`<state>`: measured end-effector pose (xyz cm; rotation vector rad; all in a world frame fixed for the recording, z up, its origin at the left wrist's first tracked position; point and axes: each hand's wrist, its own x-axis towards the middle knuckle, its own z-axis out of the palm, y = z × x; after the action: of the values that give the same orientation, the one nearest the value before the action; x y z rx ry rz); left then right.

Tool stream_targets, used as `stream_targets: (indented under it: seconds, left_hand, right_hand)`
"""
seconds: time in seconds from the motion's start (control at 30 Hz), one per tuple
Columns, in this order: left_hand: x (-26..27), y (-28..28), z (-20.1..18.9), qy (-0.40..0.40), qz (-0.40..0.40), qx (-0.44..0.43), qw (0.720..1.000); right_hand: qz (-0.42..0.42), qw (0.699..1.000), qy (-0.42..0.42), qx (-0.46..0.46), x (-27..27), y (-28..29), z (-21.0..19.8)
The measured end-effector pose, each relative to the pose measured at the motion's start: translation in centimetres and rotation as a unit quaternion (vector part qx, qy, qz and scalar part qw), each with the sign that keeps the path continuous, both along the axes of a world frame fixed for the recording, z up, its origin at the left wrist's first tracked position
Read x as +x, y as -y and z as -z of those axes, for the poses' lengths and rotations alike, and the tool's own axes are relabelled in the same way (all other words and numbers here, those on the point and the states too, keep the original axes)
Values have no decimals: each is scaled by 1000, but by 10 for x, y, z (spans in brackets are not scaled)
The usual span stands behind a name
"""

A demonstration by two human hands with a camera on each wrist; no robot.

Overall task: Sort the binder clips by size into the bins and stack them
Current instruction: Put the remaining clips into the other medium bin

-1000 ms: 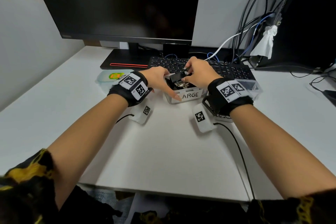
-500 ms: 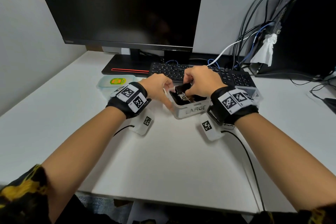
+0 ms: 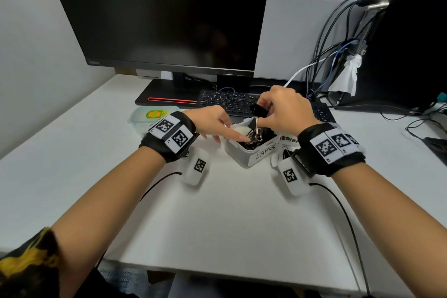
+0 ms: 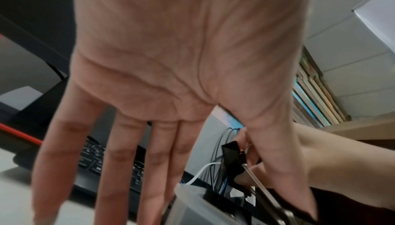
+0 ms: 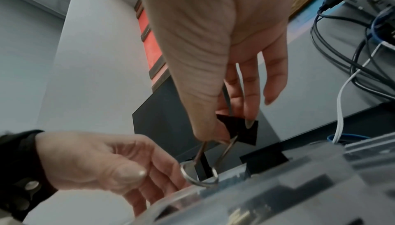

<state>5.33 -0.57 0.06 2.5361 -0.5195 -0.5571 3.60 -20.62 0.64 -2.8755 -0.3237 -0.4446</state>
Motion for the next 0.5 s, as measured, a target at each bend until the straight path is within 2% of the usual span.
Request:
stream_targets:
  seconds: [0.1,0.27,0.4,0.5]
  left_hand:
    - [5,-1,0,-39,-17,-39,998]
    - [12,1,12,42,-19,-55,997]
    - [9,0,11,-48,5,-18,999]
    - [10,4,13,-39,-29,-38,998]
  right_hand:
    - [44,998,24,27,-1,11,-5]
    - [91,992,-1,87,0,22,-11]
    - [100,988,-16,116,-5,25,-14]
    - [92,989,-35,114,-12,25,-18]
